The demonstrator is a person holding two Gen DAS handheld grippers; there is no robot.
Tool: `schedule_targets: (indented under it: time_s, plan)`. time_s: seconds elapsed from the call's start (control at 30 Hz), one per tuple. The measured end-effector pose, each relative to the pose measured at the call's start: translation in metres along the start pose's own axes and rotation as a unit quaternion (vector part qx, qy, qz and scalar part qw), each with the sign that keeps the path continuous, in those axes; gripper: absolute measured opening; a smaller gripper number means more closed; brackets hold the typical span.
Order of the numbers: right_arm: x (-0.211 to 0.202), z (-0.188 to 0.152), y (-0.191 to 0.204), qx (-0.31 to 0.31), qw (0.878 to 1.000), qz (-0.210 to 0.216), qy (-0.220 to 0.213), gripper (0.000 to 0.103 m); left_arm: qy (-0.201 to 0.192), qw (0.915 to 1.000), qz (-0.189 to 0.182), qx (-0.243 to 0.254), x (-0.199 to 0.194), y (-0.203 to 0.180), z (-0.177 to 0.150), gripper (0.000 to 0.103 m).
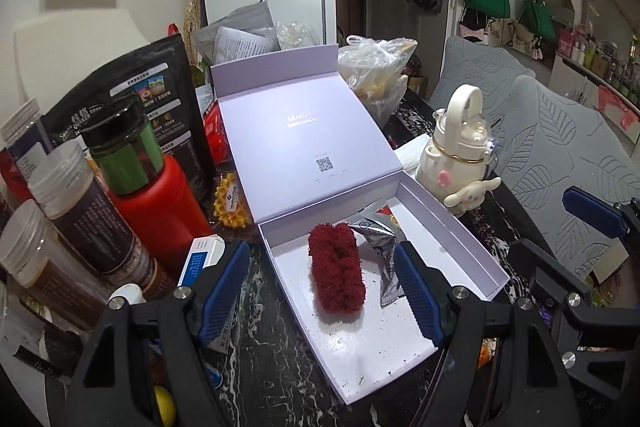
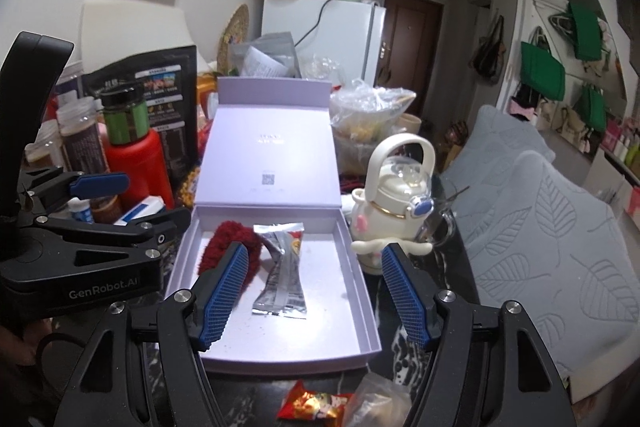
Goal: Organize soft objects
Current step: 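Lower both items into the lavender box and open both grippers, then withdraw both tools from the box toward the remaining items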
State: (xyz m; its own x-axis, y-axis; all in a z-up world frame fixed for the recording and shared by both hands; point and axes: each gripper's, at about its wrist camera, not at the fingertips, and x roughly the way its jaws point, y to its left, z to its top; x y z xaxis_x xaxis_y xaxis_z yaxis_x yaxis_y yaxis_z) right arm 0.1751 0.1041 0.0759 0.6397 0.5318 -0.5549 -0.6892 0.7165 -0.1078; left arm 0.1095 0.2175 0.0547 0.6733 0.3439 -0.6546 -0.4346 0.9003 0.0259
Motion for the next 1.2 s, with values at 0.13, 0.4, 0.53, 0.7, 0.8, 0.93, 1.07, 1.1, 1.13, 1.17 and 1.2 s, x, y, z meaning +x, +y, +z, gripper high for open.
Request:
schedule_targets:
  time_s: [0.13, 0.4, 0.53, 0.7, 0.8, 0.93, 1.07, 1.1, 1.13, 1.17, 1.2]
  plan:
    - [-0.016, -0.003, 0.002, 0.0, 1.0, -0.001, -0.01, 0.07, -0.011, 0.9999, -0.004, 0.001, -0.015, -0.002, -0.002, 0.075]
    - [-0.044, -0.012, -0.002, 0.008, 1.0, -0.003, -0.021, 0.07, -0.033, 0.9993, -0.017, 0.006, -0.046, -0.011, -0.011, 0.075]
    - [-0.056, -0.019, -0.002, 0.011, 1.0, -0.007, -0.022, 0.07, -0.038, 0.9989, -0.025, 0.011, -0.057, -0.015, -0.019, 0.075]
    - [-0.069, -0.03, 0.0, 0.012, 1.0, -0.01, -0.02, 0.07, -0.039, 0.9985, -0.034, 0.017, -0.066, -0.02, -0.03, 0.075]
    - [-0.076, -0.039, 0.001, 0.016, 1.0, -0.011, -0.02, 0.07, -0.037, 0.9983, -0.039, 0.021, -0.071, -0.024, -0.039, 0.075]
    - [-0.088, -0.052, -0.001, 0.035, 0.999, 0.0, -0.013, 0.07, -0.029, 0.9975, -0.059, 0.027, -0.078, -0.029, -0.051, 0.075]
    - [-0.098, -0.064, 0.0, 0.04, 0.999, -0.007, -0.008, 0.07, -0.026, 0.997, -0.066, 0.031, -0.086, -0.034, -0.063, 0.075]
    - [-0.101, -0.067, 0.0, 0.043, 0.999, -0.009, -0.008, 0.07, -0.026, 0.9967, -0.07, 0.033, -0.088, -0.035, -0.066, 0.075]
    - [-0.105, -0.071, 0.0, 0.047, 0.999, -0.011, -0.008, 0.07, -0.025, 0.9964, -0.073, 0.034, -0.089, -0.036, -0.068, 0.075]
    - [-0.107, -0.074, -0.001, 0.051, 0.999, -0.012, -0.007, 0.07, -0.025, 0.9961, -0.077, 0.036, -0.091, -0.037, -0.07, 0.075]
    - [-0.11, -0.077, -0.002, 0.055, 0.998, -0.013, -0.007, 0.07, -0.025, 0.9958, -0.08, 0.037, -0.093, -0.038, -0.073, 0.075]
